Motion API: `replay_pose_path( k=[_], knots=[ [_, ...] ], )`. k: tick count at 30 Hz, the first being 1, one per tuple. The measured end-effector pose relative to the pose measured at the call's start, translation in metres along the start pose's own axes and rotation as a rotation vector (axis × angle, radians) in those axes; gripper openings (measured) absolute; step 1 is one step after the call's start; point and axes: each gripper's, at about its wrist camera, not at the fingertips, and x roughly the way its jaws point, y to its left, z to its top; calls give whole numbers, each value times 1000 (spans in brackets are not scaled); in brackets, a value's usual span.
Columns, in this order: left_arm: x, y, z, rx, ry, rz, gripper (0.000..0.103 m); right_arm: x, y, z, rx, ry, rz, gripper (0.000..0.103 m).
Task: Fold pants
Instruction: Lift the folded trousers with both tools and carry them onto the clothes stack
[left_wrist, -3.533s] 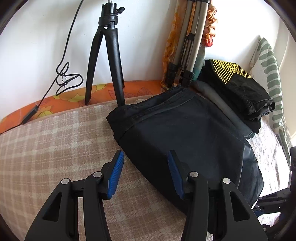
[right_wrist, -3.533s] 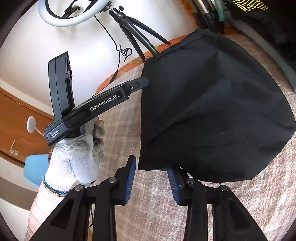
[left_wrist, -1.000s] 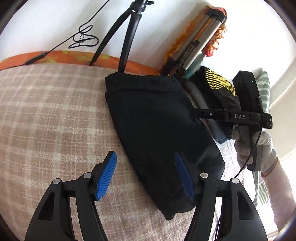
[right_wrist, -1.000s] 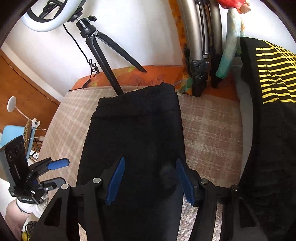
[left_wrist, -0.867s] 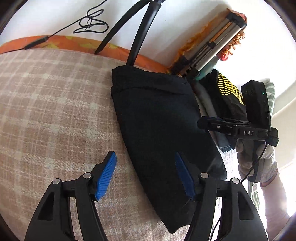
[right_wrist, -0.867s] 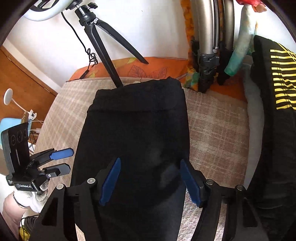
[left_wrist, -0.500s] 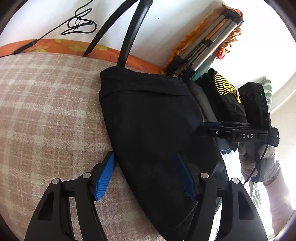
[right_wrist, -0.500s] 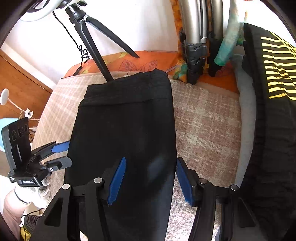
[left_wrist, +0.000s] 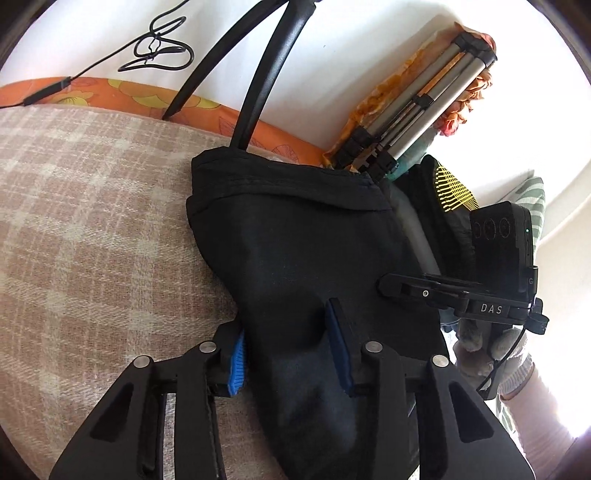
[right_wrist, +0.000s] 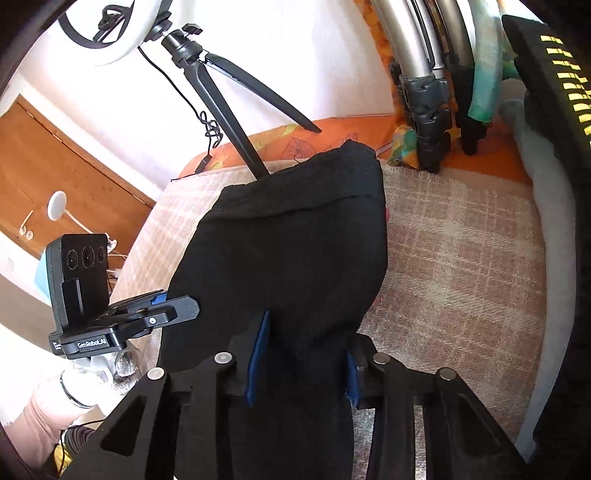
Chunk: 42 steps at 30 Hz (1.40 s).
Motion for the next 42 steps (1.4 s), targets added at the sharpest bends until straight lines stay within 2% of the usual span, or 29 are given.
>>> replay_pose_path(
  k=[3,5,7,10,14,23,32,39,42],
  knots=[
    [-6,-6,0,25,-25,14,20,-8,13,1,-22,-30,-13,18],
    [-14,-16,-1,72,-44,28,13,-14,24,0,-37,-45,-24,15],
    [-22,-28,-4,135,-63,55,11,-20,36,-2,-69,-60,-57,14],
    [-34,-39,-7,172,-83,62,9,-30,50,-7,-75,-85,-96,12],
    [-54,-58,-8,222,-109,52,8,-62,69,-19,-92,-155,-117,12],
    [-90,-142,5,384,-191,-31,8,-163,88,-39,-86,-316,-167,11],
    [-75,-240,26,505,-229,-148,8,-272,74,-56,-75,-451,-298,11],
    [-45,-293,44,541,-220,-196,8,-319,44,-48,-40,-500,-388,11],
    [-33,-308,50,563,-230,-186,8,-330,27,-38,-17,-505,-405,11]
  ],
)
